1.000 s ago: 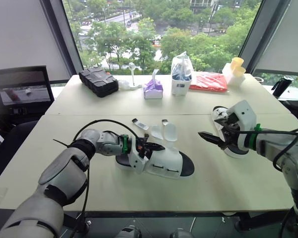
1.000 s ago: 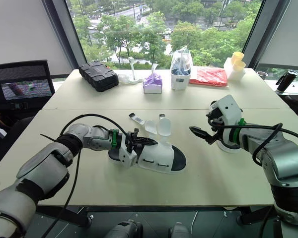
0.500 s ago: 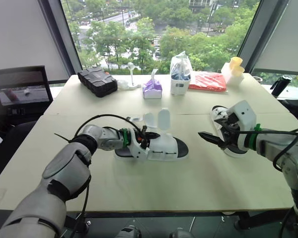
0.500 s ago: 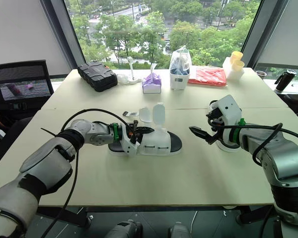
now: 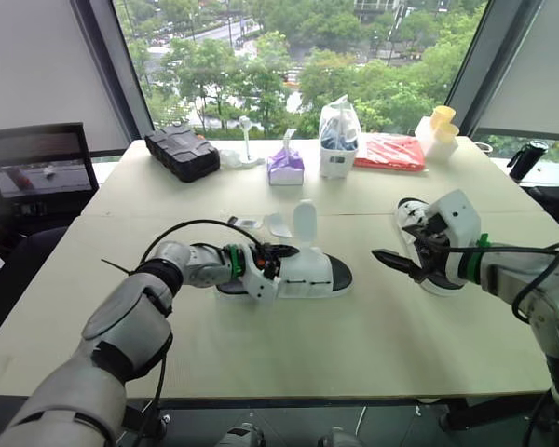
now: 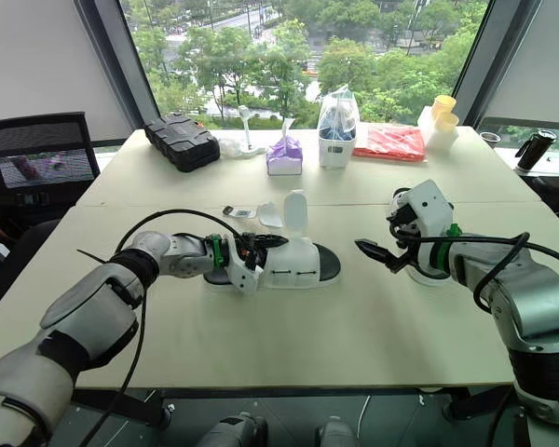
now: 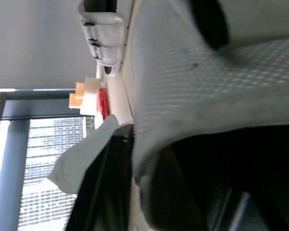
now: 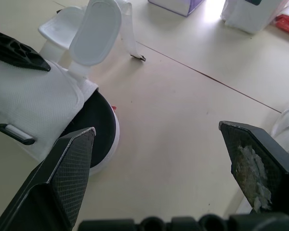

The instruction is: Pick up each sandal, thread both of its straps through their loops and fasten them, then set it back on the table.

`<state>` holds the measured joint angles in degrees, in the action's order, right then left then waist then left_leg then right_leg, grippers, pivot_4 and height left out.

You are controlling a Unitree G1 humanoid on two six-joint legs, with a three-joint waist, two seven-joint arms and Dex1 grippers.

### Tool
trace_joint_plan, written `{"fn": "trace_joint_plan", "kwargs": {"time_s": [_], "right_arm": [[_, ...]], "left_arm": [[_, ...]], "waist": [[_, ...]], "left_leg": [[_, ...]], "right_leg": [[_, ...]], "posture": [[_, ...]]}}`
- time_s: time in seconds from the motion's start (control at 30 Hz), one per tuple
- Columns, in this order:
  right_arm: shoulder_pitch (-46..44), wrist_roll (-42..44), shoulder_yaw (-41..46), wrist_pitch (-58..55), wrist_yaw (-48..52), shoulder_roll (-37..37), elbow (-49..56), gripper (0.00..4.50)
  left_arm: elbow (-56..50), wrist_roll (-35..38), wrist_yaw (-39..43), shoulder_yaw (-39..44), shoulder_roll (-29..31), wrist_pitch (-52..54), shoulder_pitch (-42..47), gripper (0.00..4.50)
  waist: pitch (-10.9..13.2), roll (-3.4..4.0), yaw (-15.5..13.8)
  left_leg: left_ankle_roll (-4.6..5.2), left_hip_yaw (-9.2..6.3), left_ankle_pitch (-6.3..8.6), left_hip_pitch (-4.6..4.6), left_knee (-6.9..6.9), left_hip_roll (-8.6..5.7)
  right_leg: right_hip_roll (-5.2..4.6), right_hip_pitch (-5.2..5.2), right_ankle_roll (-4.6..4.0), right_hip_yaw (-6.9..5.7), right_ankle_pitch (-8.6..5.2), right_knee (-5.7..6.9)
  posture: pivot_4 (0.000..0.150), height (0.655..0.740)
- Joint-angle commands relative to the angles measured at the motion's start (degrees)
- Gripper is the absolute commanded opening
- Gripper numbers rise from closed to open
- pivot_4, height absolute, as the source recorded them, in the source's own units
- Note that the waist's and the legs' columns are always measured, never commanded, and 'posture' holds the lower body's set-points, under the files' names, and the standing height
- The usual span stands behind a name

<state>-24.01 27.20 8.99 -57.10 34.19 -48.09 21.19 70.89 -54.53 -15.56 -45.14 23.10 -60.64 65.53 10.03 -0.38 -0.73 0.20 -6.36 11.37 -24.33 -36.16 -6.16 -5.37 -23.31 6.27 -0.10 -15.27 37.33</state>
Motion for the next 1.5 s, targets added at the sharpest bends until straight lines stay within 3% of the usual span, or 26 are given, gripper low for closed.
{"fn": "trace_joint_plan", "kwargs": {"time_s": [0.03,0.1,0.27,0.43,0.57,0.73,0.83,0.97,1.07,1.17,1.33,1.5], "right_arm": [[-0.6,-1.0,-1.0,1.2,0.5,-1.2,1.2,4.5],[-0.7,-1.9,-2.2,2.4,0.8,-1.5,0.7,4.5],[-0.2,-7.5,-7.1,13.4,3.5,-1.4,-1.6,4.5],[-2.0,-13.6,-12.3,28.4,7.6,0.5,-10.3,4.5],[-4.4,-15.3,-14.9,32.9,11.5,1.9,-16.2,4.5],[-9.2,-17.9,-18.9,40.5,18.6,4.4,-26.8,4.5],[-11.6,-20.1,-20.6,45.3,20.3,6.6,-32.6,4.5],[-13.0,-20.8,-21.2,49.0,22.3,9.5,-37.2,3.17],[-13.8,-21.7,-21.9,50.9,23.6,11.1,-39.4,1.55],[-14.2,-22.0,-22.3,51.3,25.3,12.4,-40.4,0.05],[-13.8,-20.9,-23.4,48.3,30.0,13.9,-38.5,0.05],[-14.7,-20.7,-23.8,46.9,31.2,16.9,-39.3,0.05]], "left_arm": [[0.6,-0.1,1.7,-0.3,0.4,-0.2,-0.3,3.6],[0.5,-0.2,2.1,-0.3,0.8,-0.1,-0.5,4.46],[0.2,0.6,4.2,0.1,3.1,-1.4,-1.3,4.46],[-1.5,2.9,7.7,1.6,8.9,-5.7,-2.8,4.46],[-2.8,5.7,10.6,3.8,12.6,-7.4,-3.9,4.46],[-5.2,14.3,15.9,10.0,19.8,-11.1,-6.6,4.46],[-7.4,25.5,22.6,15.7,23.7,-12.5,-9.9,4.46],[-14.4,49.0,41.3,23.4,24.3,-1.4,-18.3,4.5],[-25.9,66.3,53.9,30.5,21.4,19.0,-24.8,4.5],[-35.1,74.5,57.7,35.3,18.5,37.7,-28.2,4.5],[-43.6,81.3,59.6,39.6,13.9,60.8,-29.4,4.5],[-45.0,83.7,60.2,42.5,9.4,74.5,-27.8,4.5]], "waist": [[0.0,0.01,0.0],[0.0,0.0,-0.1],[0.0,-0.01,0.3],[0.0,-0.01,1.7],[0.0,-0.01,1.9],[0.0,-0.01,2.0],[0.0,0.01,1.8],[0.0,0.04,1.3],[0.0,0.06,1.3],[0.0,0.06,1.5],[0.0,0.07,1.9],[0.0,0.06,1.9]], "left_leg": [[0.0,0.01,0.0,0.0,0.0,-0.01],[0.0,0.01,0.0,0.0,-0.01,-0.03],[0.0,0.02,0.0,0.03,-0.01,-0.04],[0.0,0.02,0.0,0.08,0.08,0.01],[0.0,0.05,0.0,0.14,0.12,0.02],[0.0,0.05,0.0,0.18,0.15,0.04],[0.0,0.06,0.0,0.16,0.17,0.04],[-0.01,0.03,0.0,0.11,0.14,-0.01],[0.0,0.01,0.0,0.05,0.06,-0.04],[0.0,-0.03,0.0,0.03,0.04,-0.03],[-0.01,-0.04,0.0,0.03,0.1,0.02],[-0.01,-0.02,0.0,0.06,0.07,0.03]], "right_leg": [[-0.01,0.01,0.0,0.0,0.0,0.0],[-0.03,0.03,0.0,0.0,0.0,0.0],[-0.02,0.04,0.01,0.0,0.0,-0.01],[0.12,0.02,0.01,0.0,0.0,0.01],[0.15,0.02,0.0,0.06,0.0,0.02],[0.2,0.0,-0.01,0.08,0.01,0.05],[0.2,-0.07,-0.01,0.11,0.01,0.08],[0.11,-0.08,-0.02,0.11,0.01,0.08],[-0.02,-0.06,-0.03,0.11,0.02,0.07],[0.01,-0.08,-0.04,0.1,0.02,0.09],[0.18,-0.17,-0.04,0.14,0.01,0.17],[0.24,-0.14,-0.05,0.17,0.02,0.19]], "posture": [[0.15,0.74],[0.15,0.74],[0.15,0.74],[0.15,0.74],[0.15,0.74],[0.15,0.74],[0.15,0.74],[0.15,0.74],[0.15,0.74],[0.15,0.74],[0.15,0.74],[0.15,0.74]]}}
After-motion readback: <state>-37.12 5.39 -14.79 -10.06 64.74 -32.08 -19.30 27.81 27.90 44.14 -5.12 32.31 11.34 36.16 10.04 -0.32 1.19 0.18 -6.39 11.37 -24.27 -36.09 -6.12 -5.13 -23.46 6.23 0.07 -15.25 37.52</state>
